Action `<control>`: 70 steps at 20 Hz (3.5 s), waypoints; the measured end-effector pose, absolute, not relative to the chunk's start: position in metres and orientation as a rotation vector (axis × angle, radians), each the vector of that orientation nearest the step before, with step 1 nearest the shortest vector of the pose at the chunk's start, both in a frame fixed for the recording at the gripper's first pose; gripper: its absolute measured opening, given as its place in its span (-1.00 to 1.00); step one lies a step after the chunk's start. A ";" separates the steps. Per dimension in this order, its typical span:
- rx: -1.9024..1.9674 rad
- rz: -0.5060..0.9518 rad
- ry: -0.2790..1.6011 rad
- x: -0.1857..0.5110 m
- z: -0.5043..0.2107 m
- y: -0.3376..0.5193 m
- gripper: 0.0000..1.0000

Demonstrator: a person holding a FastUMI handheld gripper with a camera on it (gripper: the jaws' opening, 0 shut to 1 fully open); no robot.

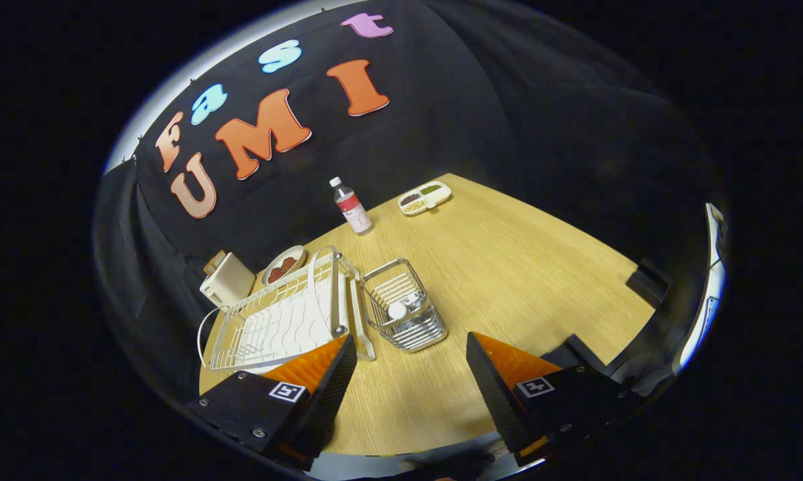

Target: Take the plate from the dish rack, then take the spoon from the basket and place it into the plate.

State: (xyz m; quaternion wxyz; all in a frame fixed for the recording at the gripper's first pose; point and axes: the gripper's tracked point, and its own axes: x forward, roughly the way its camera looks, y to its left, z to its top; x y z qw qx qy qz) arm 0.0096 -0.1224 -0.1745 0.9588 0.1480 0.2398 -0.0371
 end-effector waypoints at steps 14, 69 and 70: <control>0.037 0.091 0.373 0.062 -0.190 -0.113 -0.09; 0.027 0.281 0.355 -0.066 -0.206 0.141 -0.55; 0.033 0.272 0.356 -0.064 -0.205 0.137 -0.46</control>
